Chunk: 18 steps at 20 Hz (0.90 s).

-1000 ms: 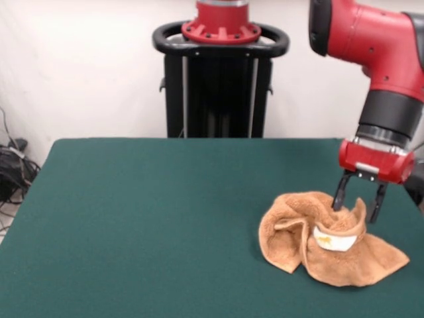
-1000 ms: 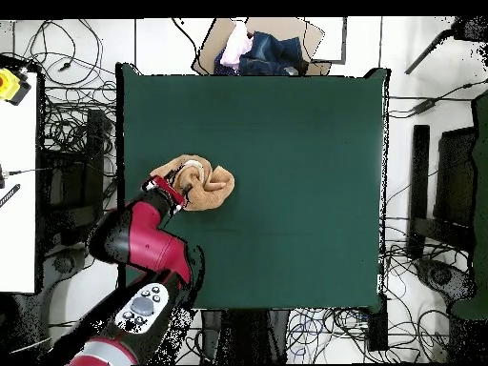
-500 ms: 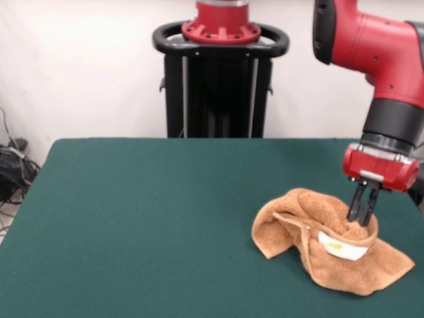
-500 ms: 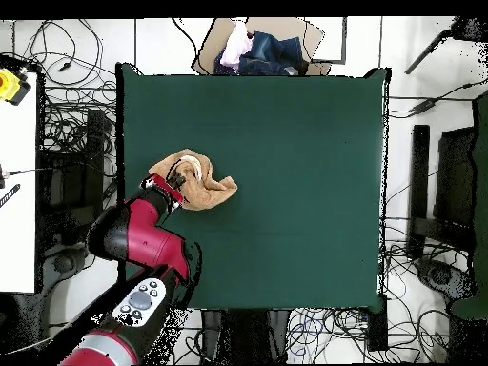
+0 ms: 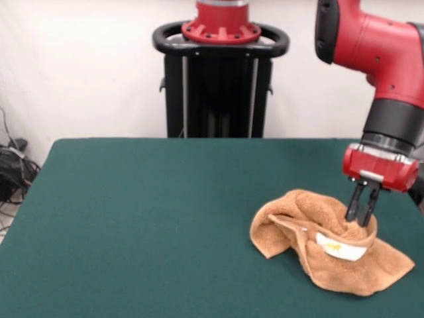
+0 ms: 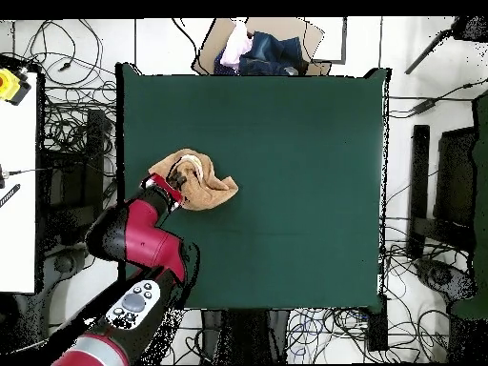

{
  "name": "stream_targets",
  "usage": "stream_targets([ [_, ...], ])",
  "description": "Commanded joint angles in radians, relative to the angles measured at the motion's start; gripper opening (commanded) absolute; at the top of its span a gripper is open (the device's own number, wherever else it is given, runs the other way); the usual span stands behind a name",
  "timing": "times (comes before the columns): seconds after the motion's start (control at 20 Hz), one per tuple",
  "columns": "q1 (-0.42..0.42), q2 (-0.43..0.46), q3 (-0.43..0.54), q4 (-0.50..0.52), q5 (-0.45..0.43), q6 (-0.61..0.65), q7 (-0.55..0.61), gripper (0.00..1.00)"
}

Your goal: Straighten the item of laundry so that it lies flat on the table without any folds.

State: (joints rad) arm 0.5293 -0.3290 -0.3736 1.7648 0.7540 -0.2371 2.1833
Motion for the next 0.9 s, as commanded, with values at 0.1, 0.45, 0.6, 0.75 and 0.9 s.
stream_targets([
  [0.1,0.007,0.032,0.028,-0.036,0.066,0.0,0.169,1.0],
  [0.45,-0.005,-0.001,0.043,-0.031,0.045,0.029,0.177,1.0],
  [0.6,-0.001,-0.012,0.047,-0.026,0.05,0.034,0.185,1.0],
  [0.75,0.014,-0.009,0.04,-0.029,0.073,0.037,0.19,1.0],
  [0.9,0.039,0.015,0.028,-0.045,0.115,0.036,0.186,1.0],
])
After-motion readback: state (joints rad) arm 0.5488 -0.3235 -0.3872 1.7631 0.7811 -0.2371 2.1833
